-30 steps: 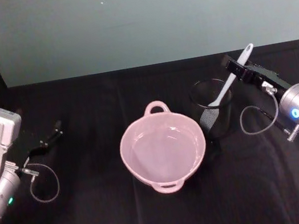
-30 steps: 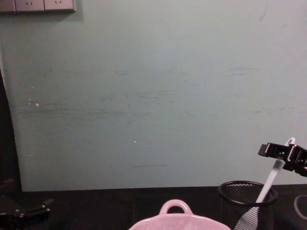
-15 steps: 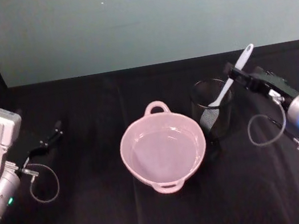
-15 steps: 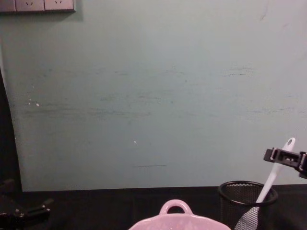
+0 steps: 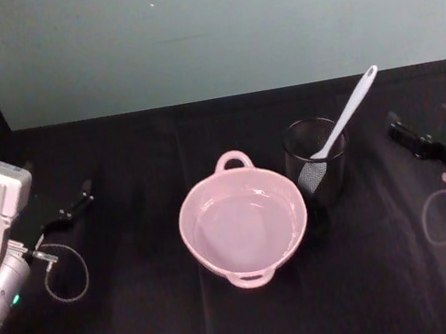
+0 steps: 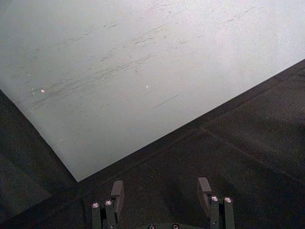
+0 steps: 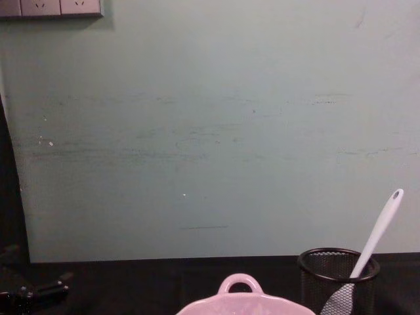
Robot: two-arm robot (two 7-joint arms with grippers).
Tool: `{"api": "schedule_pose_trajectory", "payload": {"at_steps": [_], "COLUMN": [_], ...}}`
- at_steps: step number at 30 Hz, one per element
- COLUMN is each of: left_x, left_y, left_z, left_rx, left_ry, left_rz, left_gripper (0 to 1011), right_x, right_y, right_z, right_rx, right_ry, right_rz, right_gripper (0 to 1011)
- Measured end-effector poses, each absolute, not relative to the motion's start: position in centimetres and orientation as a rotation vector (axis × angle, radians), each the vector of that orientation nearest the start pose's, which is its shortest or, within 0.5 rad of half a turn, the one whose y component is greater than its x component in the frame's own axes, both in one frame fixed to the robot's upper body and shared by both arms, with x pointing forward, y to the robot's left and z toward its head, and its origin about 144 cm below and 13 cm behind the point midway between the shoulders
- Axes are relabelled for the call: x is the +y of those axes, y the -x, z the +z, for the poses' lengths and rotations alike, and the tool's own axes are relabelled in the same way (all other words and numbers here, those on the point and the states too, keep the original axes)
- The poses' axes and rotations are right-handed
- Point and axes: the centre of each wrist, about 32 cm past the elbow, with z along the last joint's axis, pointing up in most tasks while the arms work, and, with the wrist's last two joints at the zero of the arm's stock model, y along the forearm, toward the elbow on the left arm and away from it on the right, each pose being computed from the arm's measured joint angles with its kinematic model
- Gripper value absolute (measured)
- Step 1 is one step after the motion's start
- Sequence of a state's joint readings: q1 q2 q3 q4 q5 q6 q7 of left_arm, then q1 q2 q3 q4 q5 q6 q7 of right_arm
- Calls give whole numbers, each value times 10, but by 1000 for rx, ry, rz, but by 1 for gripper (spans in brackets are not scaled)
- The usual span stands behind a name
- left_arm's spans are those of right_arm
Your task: Use the one hand to pick up the spoon and stir the clear water in the bowl.
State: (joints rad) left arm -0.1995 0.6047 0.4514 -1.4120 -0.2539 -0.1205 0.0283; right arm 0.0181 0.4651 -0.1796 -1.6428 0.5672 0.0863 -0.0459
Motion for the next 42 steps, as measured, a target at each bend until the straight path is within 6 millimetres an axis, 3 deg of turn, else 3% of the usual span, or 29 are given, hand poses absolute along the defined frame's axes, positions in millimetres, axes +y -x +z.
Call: {"api": "schedule_pose_trajectory", "payload": {"at_steps": [13,42], "left_x": [310,310], "left_y": [-489,-489], "left_z": [1140,1140], "left_rx": [-285,-285], "left_ry": [-304,-304], "left_rz": [1248,1248], "left_gripper": [1011,1011], "right_x": [-305,-305], "right_y": [-466,-464], "right_z": [1136,1140], "right_rx": [60,60], "right_ry": [47,46], "right_rz": [-1499,-1489], "right_gripper": [1003,1003]}}
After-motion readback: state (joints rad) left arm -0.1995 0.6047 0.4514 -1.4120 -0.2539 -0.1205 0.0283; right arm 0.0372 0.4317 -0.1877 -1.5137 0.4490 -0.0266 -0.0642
